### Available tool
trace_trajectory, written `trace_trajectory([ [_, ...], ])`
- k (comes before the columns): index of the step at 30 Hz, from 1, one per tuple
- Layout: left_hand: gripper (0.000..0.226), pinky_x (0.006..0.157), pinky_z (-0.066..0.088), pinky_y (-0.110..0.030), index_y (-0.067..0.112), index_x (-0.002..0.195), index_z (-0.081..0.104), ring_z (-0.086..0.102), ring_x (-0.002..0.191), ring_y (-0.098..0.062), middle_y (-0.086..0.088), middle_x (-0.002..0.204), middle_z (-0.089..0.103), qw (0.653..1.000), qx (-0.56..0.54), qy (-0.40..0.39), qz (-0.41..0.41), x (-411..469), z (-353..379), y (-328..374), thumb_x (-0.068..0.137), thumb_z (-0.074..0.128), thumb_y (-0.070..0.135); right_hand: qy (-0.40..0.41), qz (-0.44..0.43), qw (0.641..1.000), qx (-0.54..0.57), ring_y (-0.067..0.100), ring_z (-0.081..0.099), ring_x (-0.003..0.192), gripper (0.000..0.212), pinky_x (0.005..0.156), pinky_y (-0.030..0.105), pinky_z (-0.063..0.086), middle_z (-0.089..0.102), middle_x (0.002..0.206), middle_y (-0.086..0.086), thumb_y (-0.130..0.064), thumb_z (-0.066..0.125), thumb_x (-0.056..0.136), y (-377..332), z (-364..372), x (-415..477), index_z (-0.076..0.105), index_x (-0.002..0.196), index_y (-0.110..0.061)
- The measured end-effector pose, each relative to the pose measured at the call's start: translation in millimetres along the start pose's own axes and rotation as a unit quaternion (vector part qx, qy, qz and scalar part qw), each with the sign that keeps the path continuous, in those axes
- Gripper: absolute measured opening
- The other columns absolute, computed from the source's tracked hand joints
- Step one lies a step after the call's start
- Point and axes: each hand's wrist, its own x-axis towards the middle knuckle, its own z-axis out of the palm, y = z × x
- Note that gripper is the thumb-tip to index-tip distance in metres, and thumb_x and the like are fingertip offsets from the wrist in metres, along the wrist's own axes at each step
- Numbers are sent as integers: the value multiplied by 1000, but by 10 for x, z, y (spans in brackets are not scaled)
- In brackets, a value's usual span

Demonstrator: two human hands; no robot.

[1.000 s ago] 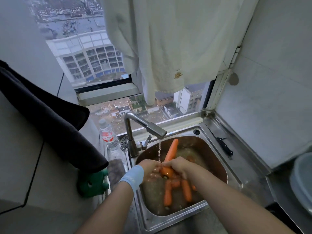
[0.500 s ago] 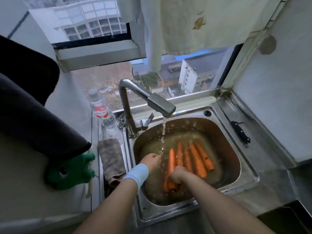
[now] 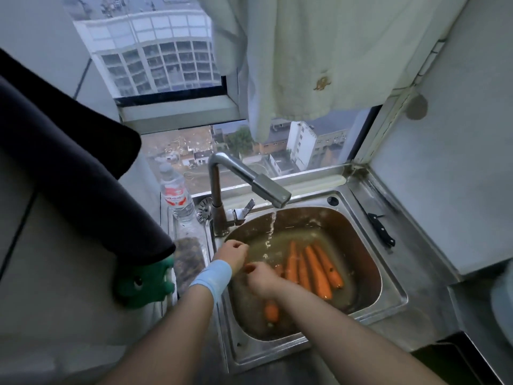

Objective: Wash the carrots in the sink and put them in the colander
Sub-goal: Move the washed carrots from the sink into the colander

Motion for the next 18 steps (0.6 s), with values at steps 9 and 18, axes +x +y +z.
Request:
trace_trajectory([
  [9,31,101,46,-38,15,121,56,60,112,-31,-9,126,62,972,-152,177,11,-22,-368,379,91,60,23,168,7,954,248,28,56,121,59,100,39,48,52,146,16,-11,59,92,-939,-199,258,35,146,-8],
  [18,60,103,50,-47,35,144,47,59,120,-28,0,137,60,968,-146,190,78,185,-429,346,92,52,6,217,-8,946,241,27,57,112,42,87,27,40,61,135,9,-10,43,101,-1051,-184,543,49,142,-18],
])
